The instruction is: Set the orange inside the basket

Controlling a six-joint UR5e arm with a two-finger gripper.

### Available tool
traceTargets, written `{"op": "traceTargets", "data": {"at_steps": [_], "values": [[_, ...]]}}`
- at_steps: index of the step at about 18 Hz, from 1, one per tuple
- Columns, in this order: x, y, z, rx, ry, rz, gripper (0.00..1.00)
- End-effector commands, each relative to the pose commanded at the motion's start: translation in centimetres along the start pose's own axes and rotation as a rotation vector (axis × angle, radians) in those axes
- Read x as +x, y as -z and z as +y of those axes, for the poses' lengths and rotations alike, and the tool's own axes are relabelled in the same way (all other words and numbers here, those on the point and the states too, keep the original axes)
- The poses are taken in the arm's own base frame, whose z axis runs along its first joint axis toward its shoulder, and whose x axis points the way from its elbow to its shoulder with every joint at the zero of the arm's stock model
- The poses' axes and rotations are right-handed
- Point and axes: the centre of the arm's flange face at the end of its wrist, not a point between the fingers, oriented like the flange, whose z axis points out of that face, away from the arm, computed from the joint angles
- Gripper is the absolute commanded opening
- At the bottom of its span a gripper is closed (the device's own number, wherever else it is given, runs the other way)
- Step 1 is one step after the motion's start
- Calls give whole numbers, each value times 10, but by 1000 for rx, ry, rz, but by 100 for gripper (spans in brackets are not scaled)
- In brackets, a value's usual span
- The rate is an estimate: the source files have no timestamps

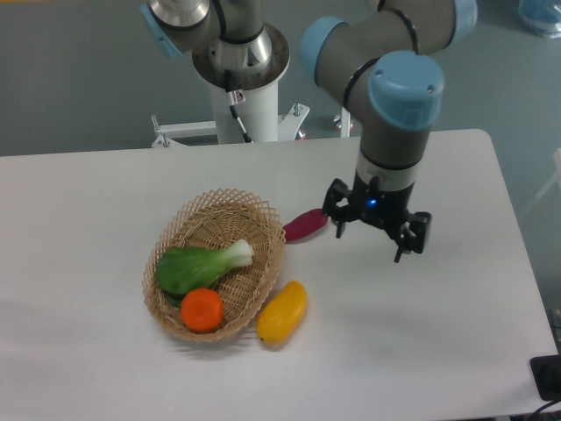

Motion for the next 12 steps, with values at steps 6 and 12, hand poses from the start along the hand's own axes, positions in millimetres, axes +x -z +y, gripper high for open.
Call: {"op": "traceTargets", "data": {"at_steps": [6, 12], "values": [[0, 1, 6, -6, 6, -2, 100], [-1, 4, 7, -1, 10, -9, 100]]}}
